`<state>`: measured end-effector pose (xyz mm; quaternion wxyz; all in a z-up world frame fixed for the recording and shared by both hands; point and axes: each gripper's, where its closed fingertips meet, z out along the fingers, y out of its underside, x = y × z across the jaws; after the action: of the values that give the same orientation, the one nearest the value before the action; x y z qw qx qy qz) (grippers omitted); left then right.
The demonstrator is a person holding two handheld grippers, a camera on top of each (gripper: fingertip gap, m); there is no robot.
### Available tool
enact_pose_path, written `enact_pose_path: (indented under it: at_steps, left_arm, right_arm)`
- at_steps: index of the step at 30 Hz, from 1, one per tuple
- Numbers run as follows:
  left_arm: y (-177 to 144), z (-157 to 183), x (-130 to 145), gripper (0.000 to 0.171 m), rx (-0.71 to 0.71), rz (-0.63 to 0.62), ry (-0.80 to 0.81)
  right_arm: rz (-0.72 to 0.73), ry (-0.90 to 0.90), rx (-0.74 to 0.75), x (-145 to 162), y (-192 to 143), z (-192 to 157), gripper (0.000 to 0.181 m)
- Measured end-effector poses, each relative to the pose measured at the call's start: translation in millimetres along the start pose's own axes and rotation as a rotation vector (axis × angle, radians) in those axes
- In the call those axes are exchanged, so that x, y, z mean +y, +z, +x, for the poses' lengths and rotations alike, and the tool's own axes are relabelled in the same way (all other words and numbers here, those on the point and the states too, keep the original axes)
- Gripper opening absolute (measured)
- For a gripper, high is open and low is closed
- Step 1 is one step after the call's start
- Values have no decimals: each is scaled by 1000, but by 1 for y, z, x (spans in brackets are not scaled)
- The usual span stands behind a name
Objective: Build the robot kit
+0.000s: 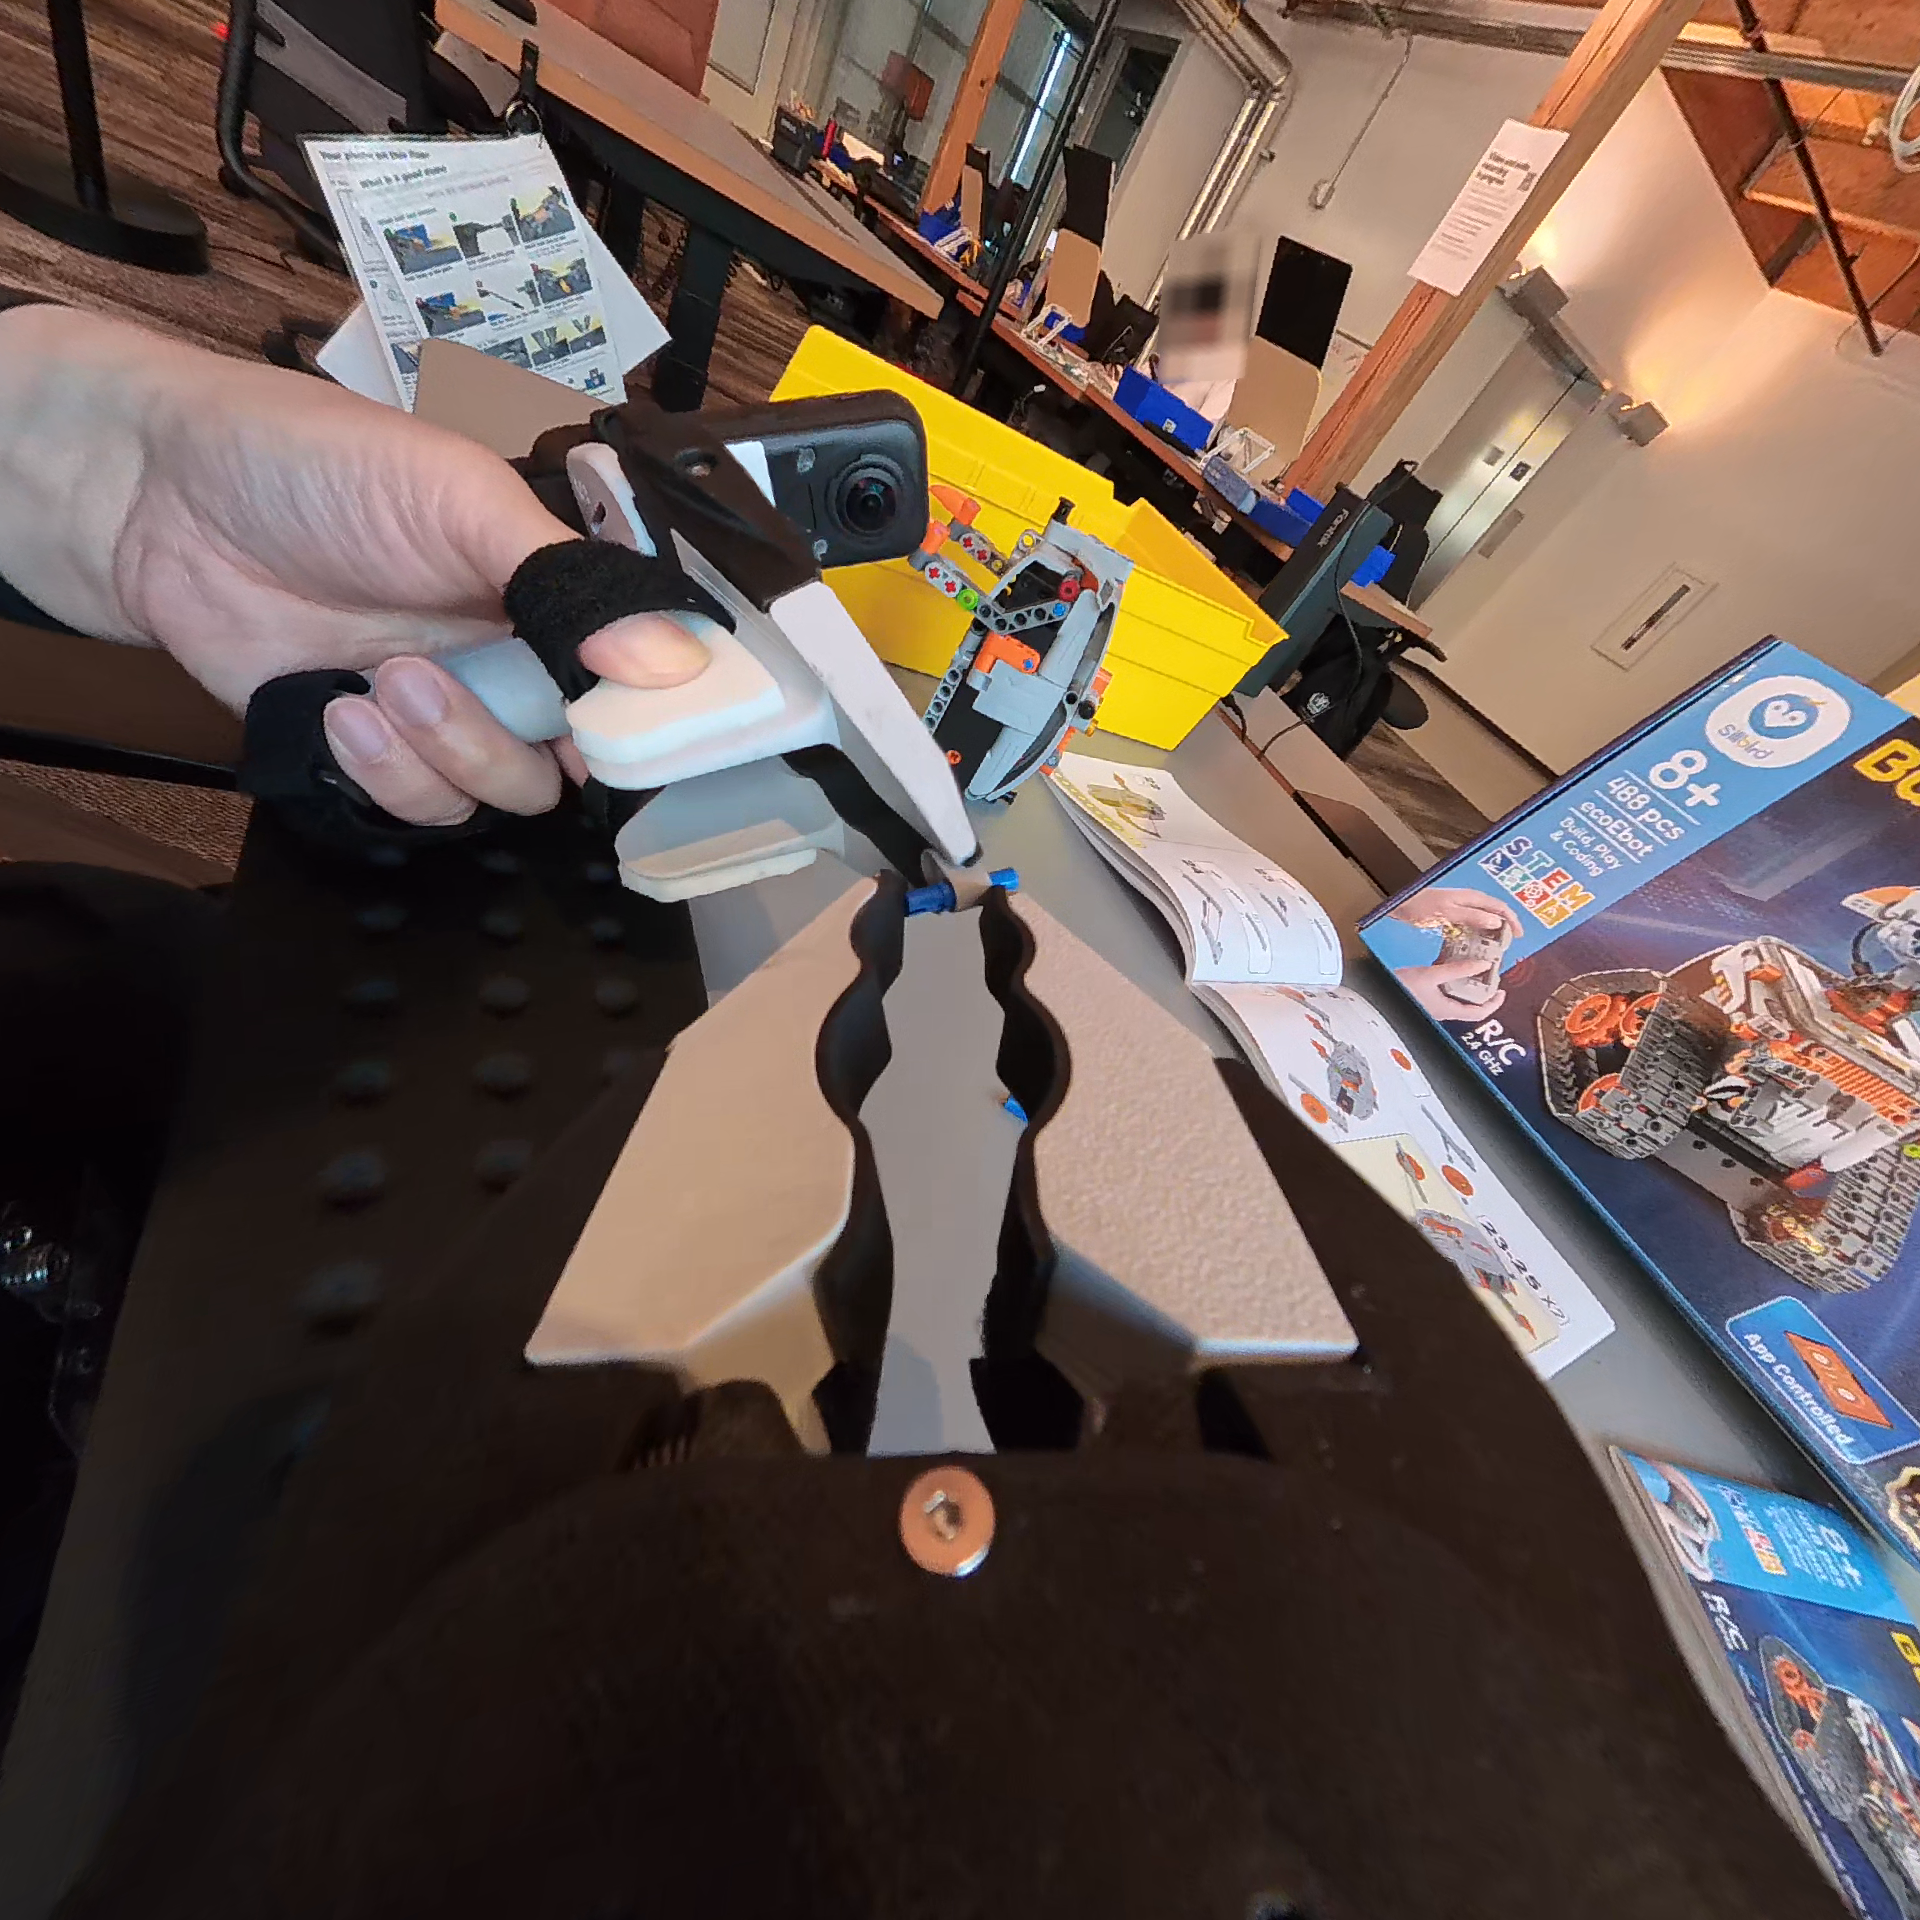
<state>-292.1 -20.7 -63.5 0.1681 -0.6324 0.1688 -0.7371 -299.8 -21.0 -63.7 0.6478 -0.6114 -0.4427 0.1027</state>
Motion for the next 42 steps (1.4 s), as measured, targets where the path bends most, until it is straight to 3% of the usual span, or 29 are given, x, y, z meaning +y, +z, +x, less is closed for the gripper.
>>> enact_pose_path:
  at_steps: [14, 18, 21, 25, 28, 30, 38, 42]
  left_arm:
    - [0, 1, -5, 5, -17, 13, 61]
    - [-1, 4, -8, 5, -43, 17, 141]
    - [-7, 0, -12, 5, -91, 20, 181]
    - [-19, -5, -20, 5, -159, 57, 245]
    - [-22, -6, -20, 5, -170, 68, 263]
    - [-21, -6, -18, 5, -176, 64, 284]
    - [-20, -3, -14, 5, -185, 63, 328]
    - [-21, -4, -14, 5, -188, 67, 313]
  right_arm:
    - [25, -8, 38, -3, 2, 4, 15]
    - [58, 28, 39, -6, -2, 6, 36]
    - [-54, 120, 100, 17, 1, 25, 37]
    - [-186, 296, 219, 49, 1, 55, 33]
    - [-233, 325, 282, 58, -1, 64, 28]
    - [-229, 305, 285, 56, -2, 63, 0]
    - [-189, 329, 320, 51, -8, 69, 0]
    - [-169, 578, 232, 57, -8, 73, 0]
